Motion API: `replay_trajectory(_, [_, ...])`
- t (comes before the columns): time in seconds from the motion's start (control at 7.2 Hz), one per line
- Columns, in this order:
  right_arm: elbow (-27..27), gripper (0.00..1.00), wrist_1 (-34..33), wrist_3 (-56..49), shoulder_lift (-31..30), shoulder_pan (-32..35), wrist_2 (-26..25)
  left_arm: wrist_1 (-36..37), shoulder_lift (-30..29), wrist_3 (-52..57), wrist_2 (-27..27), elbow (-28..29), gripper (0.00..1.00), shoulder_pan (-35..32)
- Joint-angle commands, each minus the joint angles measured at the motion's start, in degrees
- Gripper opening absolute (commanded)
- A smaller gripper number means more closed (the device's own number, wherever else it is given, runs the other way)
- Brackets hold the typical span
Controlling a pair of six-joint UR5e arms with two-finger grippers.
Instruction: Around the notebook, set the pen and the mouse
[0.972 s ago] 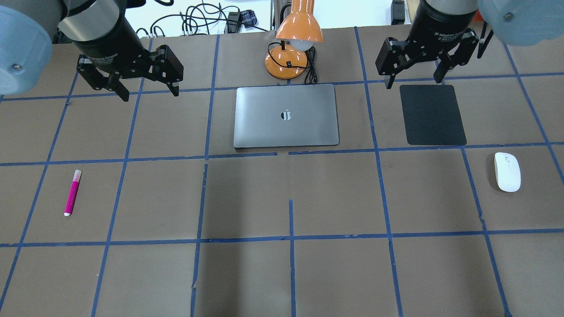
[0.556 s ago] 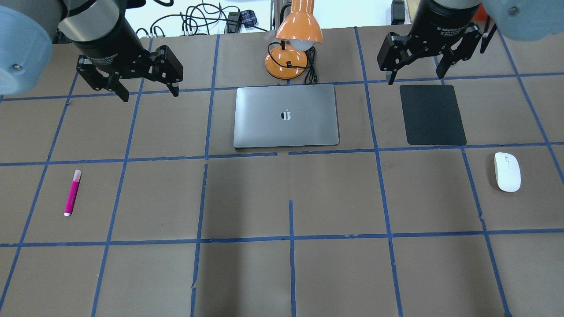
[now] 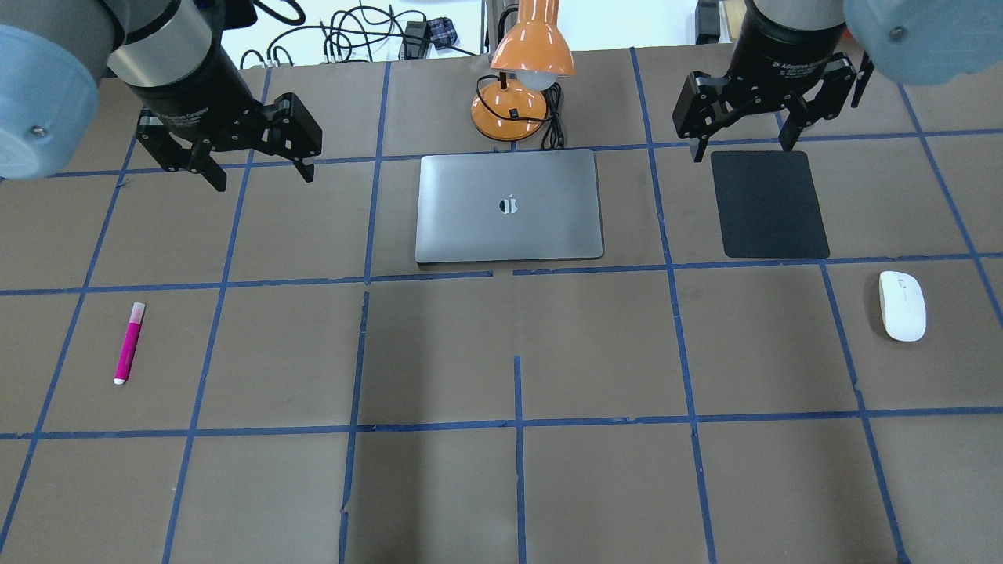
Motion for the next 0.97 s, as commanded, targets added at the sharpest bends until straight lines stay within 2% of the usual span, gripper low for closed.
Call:
replay_trajectory(0.0, [1.1, 1.0, 1.2, 1.0, 0.2, -0.8, -0.1, 0.9, -1.5, 7.9, 0.0, -3.5, 1.0, 10.5])
replay_trajectory(0.28, [1.9, 1.0, 0.8, -2.8, 0.5, -3.2, -0.2, 10.2, -4.1, 23.2, 0.1, -10.5, 1.0, 21.7])
replay_trajectory(0.42, [4.4, 1.0, 0.0, -7.2, 0.4, -8.3, -0.1, 17.8, -5.6, 28.6, -0.1, -15.9, 1.0, 26.0])
replay_trajectory(0.56, [8.2, 1.0, -7.5, -16.3, 0.7, -14.4, -0.9, 29.2, -7.5, 31.3, 0.2, -22.6, 1.0, 29.7])
replay_trajectory(0.69, [14.6, 1.0, -16.9, -26.0, 0.7, -20.2, -1.0, 36.5, -10.0, 36.0, 0.3, -26.5, 1.0, 32.3])
replay_trajectory(0.83, [20.7, 1.0, -27.0, -30.8, 0.7, -24.6, -1.1, 38.4, -12.5, 41.6, 0.5, -27.1, 1.0, 34.9])
